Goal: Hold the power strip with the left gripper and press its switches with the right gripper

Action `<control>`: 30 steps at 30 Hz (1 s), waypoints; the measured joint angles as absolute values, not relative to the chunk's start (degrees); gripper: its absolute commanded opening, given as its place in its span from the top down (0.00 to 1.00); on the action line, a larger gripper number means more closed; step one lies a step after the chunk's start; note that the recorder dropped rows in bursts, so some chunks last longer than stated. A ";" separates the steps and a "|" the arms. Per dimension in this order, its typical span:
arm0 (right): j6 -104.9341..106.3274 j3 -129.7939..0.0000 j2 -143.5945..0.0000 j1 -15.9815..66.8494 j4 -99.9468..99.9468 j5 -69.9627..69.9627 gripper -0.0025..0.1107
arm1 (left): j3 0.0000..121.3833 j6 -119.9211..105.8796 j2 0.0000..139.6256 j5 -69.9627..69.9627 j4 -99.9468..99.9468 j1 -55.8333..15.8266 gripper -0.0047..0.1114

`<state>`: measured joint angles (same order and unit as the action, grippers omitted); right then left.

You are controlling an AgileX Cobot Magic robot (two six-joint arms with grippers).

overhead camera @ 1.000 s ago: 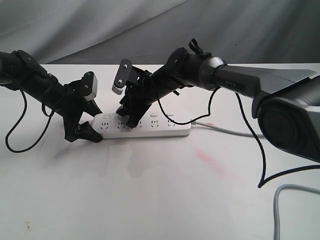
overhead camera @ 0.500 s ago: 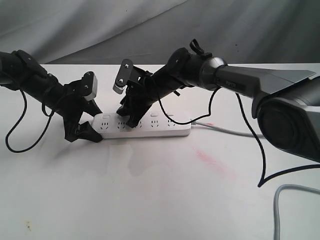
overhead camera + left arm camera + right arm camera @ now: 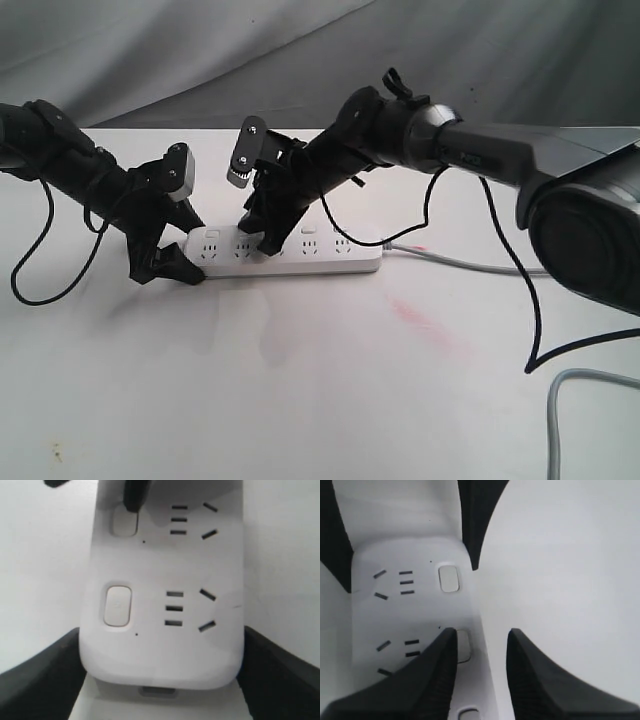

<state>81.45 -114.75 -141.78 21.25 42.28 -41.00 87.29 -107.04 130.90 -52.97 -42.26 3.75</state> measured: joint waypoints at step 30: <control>81.22 -112.92 -140.02 17.98 39.56 -45.60 0.70 | 87.29 -107.04 130.90 -52.97 -42.26 3.75 0.50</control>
<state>81.22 -112.92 -140.02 17.98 39.56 -45.60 87.29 -107.04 130.90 -52.97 -42.26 3.75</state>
